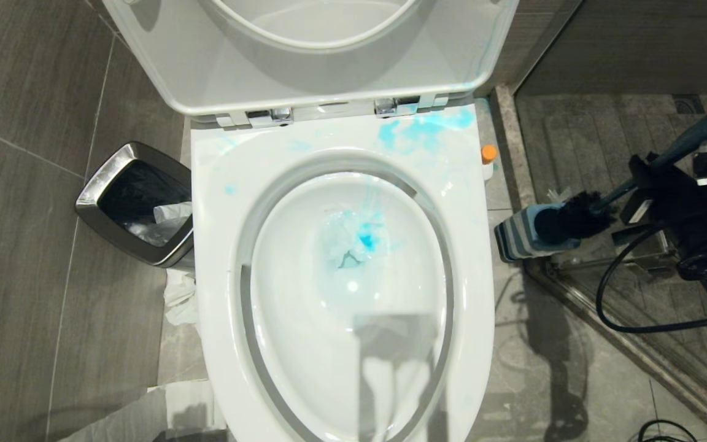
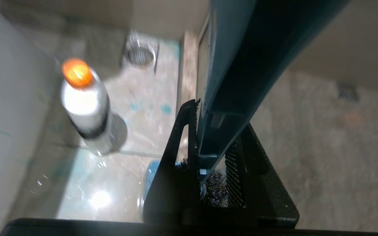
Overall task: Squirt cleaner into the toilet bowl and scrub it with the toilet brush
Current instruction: Scrub the toilet bowl
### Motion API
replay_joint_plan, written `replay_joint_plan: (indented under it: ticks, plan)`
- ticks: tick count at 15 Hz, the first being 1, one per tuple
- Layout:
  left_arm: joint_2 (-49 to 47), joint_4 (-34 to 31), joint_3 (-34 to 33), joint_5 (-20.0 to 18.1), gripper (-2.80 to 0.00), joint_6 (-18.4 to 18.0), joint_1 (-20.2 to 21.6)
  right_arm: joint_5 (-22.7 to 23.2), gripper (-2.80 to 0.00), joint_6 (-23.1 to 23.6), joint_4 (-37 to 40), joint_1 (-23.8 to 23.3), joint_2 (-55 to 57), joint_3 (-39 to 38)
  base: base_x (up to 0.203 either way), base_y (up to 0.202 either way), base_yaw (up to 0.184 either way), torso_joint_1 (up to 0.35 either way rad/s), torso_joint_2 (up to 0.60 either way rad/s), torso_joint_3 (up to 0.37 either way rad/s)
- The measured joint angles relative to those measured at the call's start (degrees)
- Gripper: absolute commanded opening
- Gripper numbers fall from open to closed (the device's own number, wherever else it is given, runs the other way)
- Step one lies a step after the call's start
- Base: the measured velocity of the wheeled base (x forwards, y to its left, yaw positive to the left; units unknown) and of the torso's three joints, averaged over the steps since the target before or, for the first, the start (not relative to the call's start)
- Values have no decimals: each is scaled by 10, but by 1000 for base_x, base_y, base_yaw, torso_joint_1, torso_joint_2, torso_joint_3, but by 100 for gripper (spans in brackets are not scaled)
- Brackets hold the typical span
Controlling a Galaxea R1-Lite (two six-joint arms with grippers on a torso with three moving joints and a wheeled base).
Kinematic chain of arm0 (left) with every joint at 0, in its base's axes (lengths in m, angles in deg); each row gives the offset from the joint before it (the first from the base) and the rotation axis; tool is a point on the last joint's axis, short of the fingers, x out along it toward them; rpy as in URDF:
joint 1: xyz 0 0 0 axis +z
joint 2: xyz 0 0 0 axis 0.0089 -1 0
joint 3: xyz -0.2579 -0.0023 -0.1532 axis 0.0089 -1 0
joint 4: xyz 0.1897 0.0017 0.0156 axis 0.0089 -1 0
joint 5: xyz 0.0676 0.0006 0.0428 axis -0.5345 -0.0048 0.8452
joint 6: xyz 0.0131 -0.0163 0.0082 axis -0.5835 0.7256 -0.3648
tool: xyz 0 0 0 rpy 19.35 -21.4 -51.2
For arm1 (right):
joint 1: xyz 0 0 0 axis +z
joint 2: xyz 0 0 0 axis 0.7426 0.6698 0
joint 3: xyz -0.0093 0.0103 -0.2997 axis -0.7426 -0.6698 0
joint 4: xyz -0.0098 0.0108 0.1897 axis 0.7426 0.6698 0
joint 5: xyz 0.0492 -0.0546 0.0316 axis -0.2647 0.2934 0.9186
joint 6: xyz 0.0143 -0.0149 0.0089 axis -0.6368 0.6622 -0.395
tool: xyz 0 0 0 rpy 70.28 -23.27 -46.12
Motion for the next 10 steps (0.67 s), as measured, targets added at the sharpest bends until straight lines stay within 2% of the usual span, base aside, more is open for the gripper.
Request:
replay_joint_plan:
  ticks: [3,5,8,10]
  plan:
    - [0,0,0,0,-280,0,0,-1,-280,-1,64,3,-122,-46,0,0,0,0,0,0]
    - [0,0,0,0,-280,0,0,0,-280,-1,158,4,-217,-56,0,0,0,0,0,0]
    - [0,0,0,0,-280,0,0,7,-280,-10,384,13,-359,-25,0,0,0,0,0,0]
    - [0,0,0,0,-280,0,0,29,-280,-28,562,22,-426,39,0,0,0,0,0,0]
